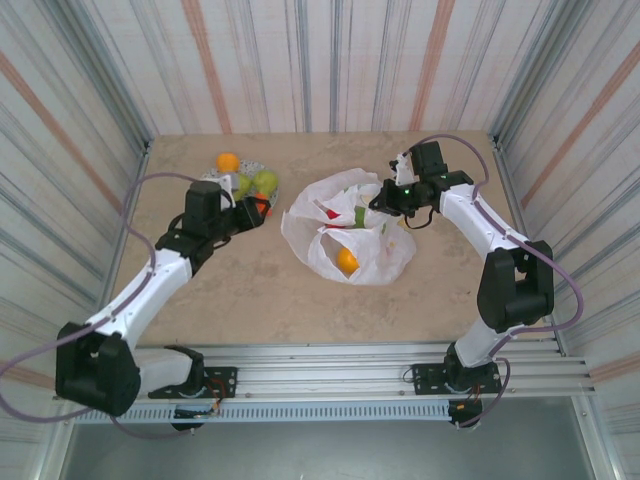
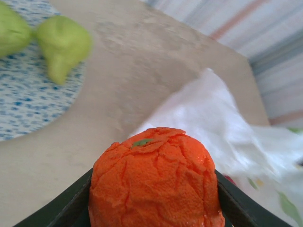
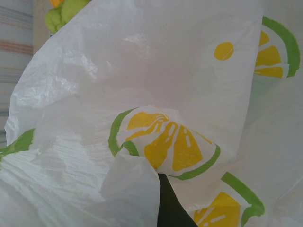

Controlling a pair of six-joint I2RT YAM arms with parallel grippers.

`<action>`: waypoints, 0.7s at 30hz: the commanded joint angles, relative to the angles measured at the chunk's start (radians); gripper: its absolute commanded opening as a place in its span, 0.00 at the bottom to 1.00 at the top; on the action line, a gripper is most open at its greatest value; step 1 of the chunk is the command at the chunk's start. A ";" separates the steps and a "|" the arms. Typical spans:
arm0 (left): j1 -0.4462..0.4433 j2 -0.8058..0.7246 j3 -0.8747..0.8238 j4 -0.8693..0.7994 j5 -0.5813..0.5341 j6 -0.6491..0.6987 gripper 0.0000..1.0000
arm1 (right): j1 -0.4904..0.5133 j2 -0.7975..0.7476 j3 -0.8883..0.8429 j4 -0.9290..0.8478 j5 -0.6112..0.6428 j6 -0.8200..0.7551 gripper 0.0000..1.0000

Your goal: Place the fruits into the plastic bag

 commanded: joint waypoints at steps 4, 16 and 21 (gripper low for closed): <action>-0.130 -0.100 -0.064 0.008 0.037 0.055 0.56 | 0.007 -0.008 0.039 -0.044 0.015 0.001 0.00; -0.251 0.051 -0.030 0.071 0.056 0.141 0.56 | 0.032 -0.001 0.070 -0.037 0.015 0.006 0.00; -0.321 0.197 0.046 0.153 0.085 0.152 0.56 | 0.042 0.000 0.079 -0.030 -0.007 0.017 0.00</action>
